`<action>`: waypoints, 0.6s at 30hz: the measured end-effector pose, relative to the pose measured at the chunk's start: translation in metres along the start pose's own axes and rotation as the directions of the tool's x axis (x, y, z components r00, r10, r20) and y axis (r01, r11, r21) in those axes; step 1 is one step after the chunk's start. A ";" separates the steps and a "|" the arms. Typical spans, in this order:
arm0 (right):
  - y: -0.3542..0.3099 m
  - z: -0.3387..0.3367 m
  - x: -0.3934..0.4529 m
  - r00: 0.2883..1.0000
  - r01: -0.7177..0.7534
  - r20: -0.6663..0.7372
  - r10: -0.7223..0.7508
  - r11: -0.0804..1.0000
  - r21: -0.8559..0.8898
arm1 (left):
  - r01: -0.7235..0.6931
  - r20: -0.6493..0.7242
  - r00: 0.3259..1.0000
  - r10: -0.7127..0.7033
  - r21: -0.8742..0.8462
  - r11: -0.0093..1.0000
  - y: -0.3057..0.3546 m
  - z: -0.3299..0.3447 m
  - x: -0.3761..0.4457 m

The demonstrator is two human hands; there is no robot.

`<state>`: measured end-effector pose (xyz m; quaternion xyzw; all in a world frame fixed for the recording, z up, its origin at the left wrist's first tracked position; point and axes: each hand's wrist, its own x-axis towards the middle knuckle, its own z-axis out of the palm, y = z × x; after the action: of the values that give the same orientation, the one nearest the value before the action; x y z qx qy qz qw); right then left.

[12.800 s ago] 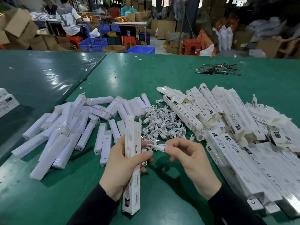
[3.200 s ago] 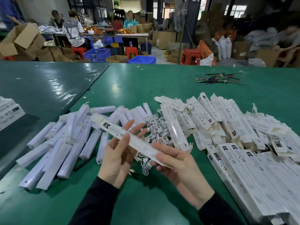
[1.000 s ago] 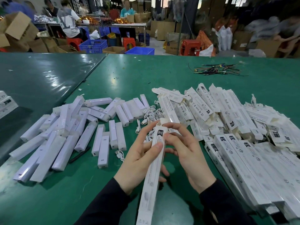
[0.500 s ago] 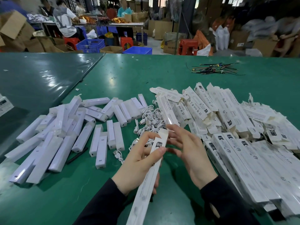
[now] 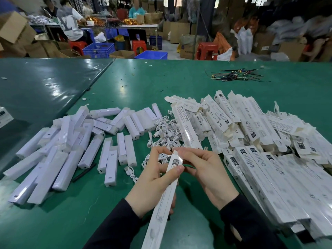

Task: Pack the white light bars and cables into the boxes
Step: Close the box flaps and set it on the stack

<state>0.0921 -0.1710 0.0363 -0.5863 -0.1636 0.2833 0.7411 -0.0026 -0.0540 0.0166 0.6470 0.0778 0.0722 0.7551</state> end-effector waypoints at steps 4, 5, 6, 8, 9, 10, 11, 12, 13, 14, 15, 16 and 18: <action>0.002 -0.002 0.001 0.999 0.034 0.017 -0.034 0.998 -0.056 | 0.000 -0.004 1.000 0.000 -0.008 1.000 -0.001 -0.003 0.001; 0.004 -0.001 0.001 0.998 0.065 0.005 -0.065 0.994 -0.092 | 0.002 -0.011 1.000 -0.002 -0.003 1.000 -0.001 -0.004 0.002; 0.006 -0.001 0.001 0.994 0.105 -0.009 -0.108 0.983 -0.147 | 0.002 -0.018 1.000 -0.002 0.001 1.000 -0.001 -0.005 0.002; 0.010 0.001 0.001 0.980 0.191 -0.001 -0.198 0.946 -0.264 | -0.001 -0.021 1.000 0.001 -0.007 1.000 -0.001 -0.007 0.004; 0.011 0.001 0.000 0.974 0.221 0.013 -0.228 0.928 -0.300 | 0.000 -0.019 1.000 0.000 -0.014 1.000 0.000 -0.008 0.004; 0.011 0.001 0.000 0.971 0.233 0.019 -0.240 0.919 -0.318 | 0.002 -0.014 1.000 -0.002 -0.016 1.000 -0.001 -0.009 0.004; 0.011 0.001 0.000 0.973 0.224 0.012 -0.232 0.921 -0.319 | 0.004 -0.006 1.000 -0.004 -0.012 1.000 -0.001 -0.010 0.005; 0.010 0.000 0.001 0.980 0.190 -0.004 -0.201 0.935 -0.299 | -0.001 0.006 1.000 0.001 0.001 1.000 -0.003 -0.010 0.004; 0.008 -0.001 0.001 0.989 0.136 -0.020 -0.146 0.958 -0.252 | -0.011 0.018 1.000 0.010 0.019 1.000 -0.005 -0.010 0.005; 0.005 -0.002 0.000 0.997 0.070 -0.024 -0.075 0.980 -0.189 | -0.022 0.022 1.000 0.021 0.040 0.999 -0.007 -0.010 0.005; 0.003 -0.003 0.000 1.000 0.000 -0.015 -0.002 0.991 -0.130 | -0.030 0.020 0.999 0.029 0.065 0.997 -0.008 -0.010 0.004; 0.000 -0.004 0.000 0.998 -0.065 -0.003 0.065 0.994 -0.091 | -0.038 0.017 0.999 0.037 0.091 0.995 -0.009 -0.010 0.004; -0.003 -0.007 0.001 0.984 -0.178 0.008 0.178 0.983 -0.052 | -0.045 0.033 0.999 0.042 0.121 0.992 -0.010 -0.010 0.005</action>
<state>0.0978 -0.1763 0.0374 -0.6154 -0.1224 0.3478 0.6966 0.0001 -0.0450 0.0050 0.6943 0.0564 0.0740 0.7137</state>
